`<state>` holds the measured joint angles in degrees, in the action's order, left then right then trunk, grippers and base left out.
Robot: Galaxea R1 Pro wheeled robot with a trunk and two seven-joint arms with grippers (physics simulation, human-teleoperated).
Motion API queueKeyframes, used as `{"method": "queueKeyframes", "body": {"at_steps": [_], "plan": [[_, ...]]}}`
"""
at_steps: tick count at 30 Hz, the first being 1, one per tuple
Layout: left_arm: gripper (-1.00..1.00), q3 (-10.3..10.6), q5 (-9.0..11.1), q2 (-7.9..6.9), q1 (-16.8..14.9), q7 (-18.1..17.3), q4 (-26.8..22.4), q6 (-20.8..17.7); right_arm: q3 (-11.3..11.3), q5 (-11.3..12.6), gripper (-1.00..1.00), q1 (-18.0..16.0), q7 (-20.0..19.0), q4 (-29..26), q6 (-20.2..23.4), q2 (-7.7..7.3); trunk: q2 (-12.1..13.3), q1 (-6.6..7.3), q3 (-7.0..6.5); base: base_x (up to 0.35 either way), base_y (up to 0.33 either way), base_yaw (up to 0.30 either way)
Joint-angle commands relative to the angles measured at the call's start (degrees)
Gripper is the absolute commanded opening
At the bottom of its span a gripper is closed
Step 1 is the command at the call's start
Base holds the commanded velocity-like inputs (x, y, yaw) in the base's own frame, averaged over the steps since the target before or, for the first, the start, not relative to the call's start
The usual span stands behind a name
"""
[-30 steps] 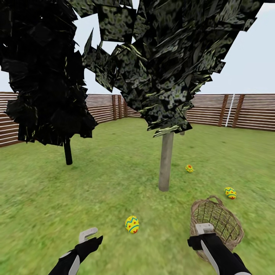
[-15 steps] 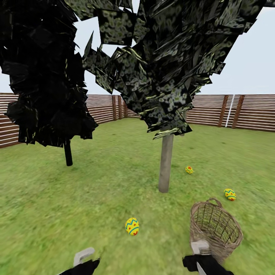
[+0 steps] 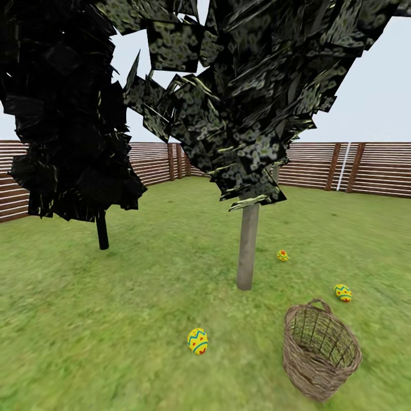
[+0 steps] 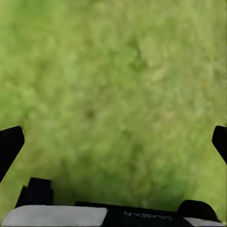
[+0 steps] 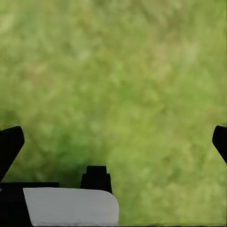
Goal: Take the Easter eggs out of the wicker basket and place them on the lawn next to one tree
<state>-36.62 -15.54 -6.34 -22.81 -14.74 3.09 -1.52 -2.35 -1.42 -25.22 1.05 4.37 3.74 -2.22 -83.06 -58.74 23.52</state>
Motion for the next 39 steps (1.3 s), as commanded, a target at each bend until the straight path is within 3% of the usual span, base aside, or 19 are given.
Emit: {"method": "queueKeyframes", "body": {"at_steps": [1,8,12,19,22,27,34,39], "plan": [[1.00,-0.58,-0.31,-0.09,0.86,-0.16,0.11,-0.15,-0.22,-0.13,1.00,0.03,0.10,0.52,-0.01,0.02,0.38,0.23,-0.13,0.000,0.000,0.000],[1.00,-0.56,-0.20,-0.17,6.06,-0.27,0.16,-0.23,-0.27,-0.31,1.00,2.58,0.09,1.22,-0.21,0.65,3.19,1.77,-1.39,0.000,0.000,0.000],[1.00,-0.58,-0.19,-0.17,9.41,-0.31,0.24,-0.24,-0.22,-3.58,1.00,7.70,0.16,1.25,-0.48,1.47,4.79,2.64,-2.11,0.000,0.000,0.000],[1.00,-0.58,-0.12,-0.01,13.64,-0.54,0.25,-0.18,-0.20,-4.19,1.00,15.59,0.57,1.25,-4.97,1.51,7.60,4.18,-3.36,0.000,0.000,0.000],[1.00,-0.57,1.56,0.23,15.67,-0.64,0.25,0.20,-0.20,-4.21,1.00,17.86,0.64,1.25,-5.87,1.51,8.80,4.84,-3.90,0.000,0.000,0.000],[1.00,-0.56,4.96,0.41,18.55,-1.69,0.25,0.44,-0.20,-4.18,1.00,19.30,0.77,1.25,-6.81,1.38,10.81,5.94,-4.80,0.000,0.000,0.000],[1.00,-0.52,5.42,1.24,19.45,-2.83,0.21,0.39,-0.20,-3.89,1.00,19.76,0.89,1.25,-6.84,0.70,13.61,7.48,-6.06,0.000,0.000,0.000],[1.00,-0.43,5.21,2.76,19.63,-2.65,0.27,0.46,0.09,-3.53,1.00,19.77,1.83,1.19,-6.84,0.64,15.62,8.57,-6.95,0.000,0.000,0.000]]}}
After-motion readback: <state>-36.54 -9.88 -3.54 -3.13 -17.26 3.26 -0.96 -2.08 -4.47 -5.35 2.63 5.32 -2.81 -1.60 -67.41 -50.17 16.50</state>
